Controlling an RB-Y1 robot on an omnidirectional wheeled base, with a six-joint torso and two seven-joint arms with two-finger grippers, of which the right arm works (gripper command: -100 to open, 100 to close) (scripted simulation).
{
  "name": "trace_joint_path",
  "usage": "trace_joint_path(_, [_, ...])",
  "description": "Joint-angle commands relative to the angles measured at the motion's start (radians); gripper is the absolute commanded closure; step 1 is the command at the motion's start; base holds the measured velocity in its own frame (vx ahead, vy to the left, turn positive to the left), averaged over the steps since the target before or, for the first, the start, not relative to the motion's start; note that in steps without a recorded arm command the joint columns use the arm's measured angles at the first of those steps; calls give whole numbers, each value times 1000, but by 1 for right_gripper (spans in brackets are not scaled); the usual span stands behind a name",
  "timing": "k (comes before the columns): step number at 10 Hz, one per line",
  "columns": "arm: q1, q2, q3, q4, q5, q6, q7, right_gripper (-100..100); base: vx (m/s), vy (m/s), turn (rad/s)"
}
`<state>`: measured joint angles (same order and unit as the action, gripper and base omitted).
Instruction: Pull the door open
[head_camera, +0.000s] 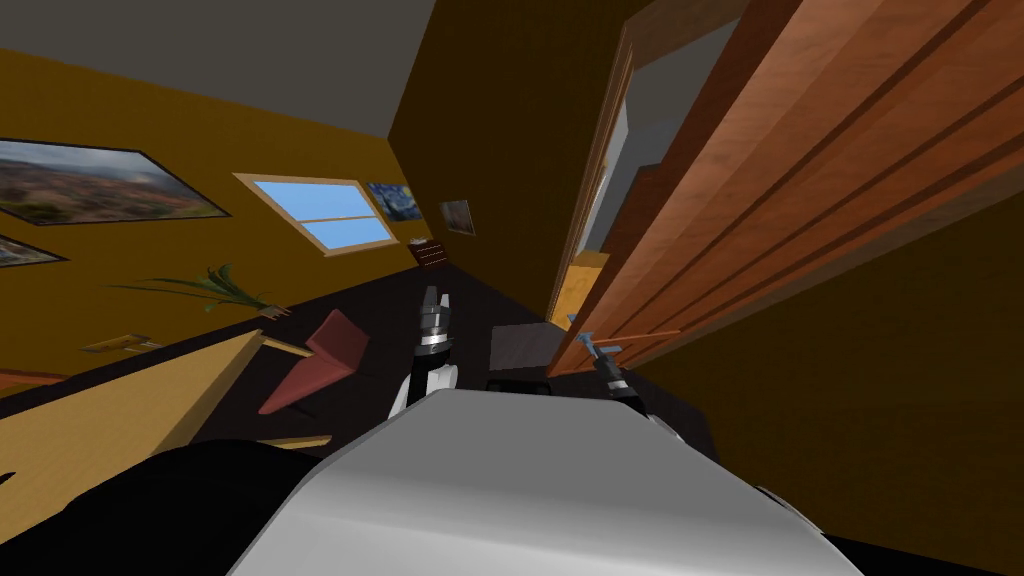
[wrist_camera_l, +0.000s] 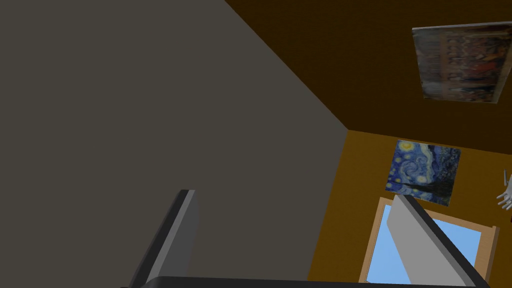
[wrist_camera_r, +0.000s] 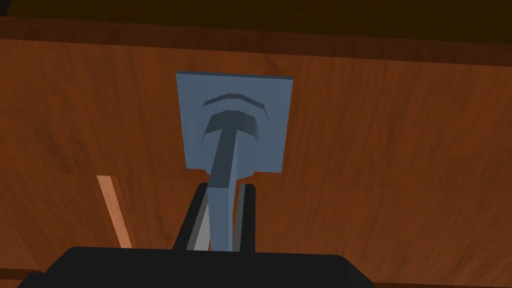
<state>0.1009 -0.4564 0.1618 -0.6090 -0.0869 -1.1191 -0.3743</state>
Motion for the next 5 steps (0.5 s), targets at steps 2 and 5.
trace_joint_path(2, [13, 17, 33, -57, -11, 43, 24, 100, -127, -61, 47])
trace_joint_path(5, [14, 25, 63, -110, -35, 90, 52, 100, -148, -82, 70])
